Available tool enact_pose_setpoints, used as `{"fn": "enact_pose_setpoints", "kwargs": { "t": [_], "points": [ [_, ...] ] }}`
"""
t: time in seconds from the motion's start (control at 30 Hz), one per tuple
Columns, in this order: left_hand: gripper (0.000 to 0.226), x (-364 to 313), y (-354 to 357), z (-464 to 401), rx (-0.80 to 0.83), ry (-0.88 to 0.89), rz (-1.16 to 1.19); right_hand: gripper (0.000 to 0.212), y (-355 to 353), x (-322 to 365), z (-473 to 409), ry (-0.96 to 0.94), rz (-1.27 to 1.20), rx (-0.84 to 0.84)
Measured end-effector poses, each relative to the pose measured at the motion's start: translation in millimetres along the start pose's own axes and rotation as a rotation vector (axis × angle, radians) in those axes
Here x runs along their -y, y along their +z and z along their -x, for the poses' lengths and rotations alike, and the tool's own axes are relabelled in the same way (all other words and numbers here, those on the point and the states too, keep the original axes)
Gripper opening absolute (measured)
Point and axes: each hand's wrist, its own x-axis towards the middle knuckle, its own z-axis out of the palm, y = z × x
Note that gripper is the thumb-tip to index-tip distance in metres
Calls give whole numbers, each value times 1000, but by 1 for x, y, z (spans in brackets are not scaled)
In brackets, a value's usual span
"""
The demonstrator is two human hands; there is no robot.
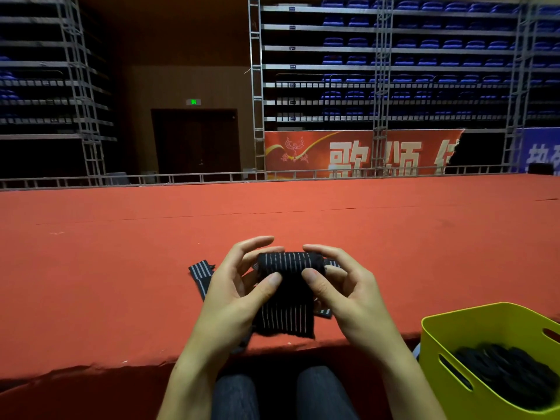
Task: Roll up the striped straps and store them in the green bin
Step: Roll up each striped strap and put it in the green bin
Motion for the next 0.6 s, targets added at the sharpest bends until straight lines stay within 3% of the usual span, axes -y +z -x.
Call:
{"fn": "enact_pose_setpoints", "kwargs": {
  "t": [0.33, 0.6],
  "points": [
    [54, 4, 8, -4, -13, -28, -28, 42, 8, -5, 1, -74, 19, -33],
    [32, 0, 2, -5, -111, -50, -15, 42, 4, -5, 3, -145, 76, -16]
  ]
}}
